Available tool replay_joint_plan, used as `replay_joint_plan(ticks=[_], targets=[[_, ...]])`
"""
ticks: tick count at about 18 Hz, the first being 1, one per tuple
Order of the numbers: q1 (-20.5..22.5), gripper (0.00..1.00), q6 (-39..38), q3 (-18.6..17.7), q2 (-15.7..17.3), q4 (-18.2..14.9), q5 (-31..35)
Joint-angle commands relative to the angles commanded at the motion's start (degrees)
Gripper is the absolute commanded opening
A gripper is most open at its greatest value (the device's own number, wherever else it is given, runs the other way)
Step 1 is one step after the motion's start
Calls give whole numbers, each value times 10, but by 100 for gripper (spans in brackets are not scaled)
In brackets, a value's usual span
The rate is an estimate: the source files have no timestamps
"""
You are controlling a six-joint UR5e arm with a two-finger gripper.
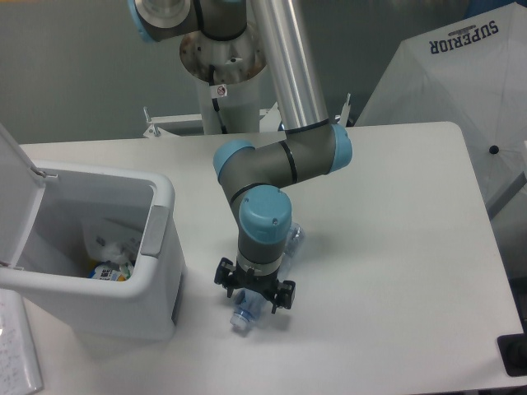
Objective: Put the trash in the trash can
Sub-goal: 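Lower and close the gripper around the bottle near its cap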
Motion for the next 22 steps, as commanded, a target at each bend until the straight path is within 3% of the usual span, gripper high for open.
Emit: replay_joint_plan(ticks=[3,11,22], targets=[[0,89,-1,3,-3,0,1],[0,87,0,5,-4,0,2],[0,75,-1,5,-4,0,5]])
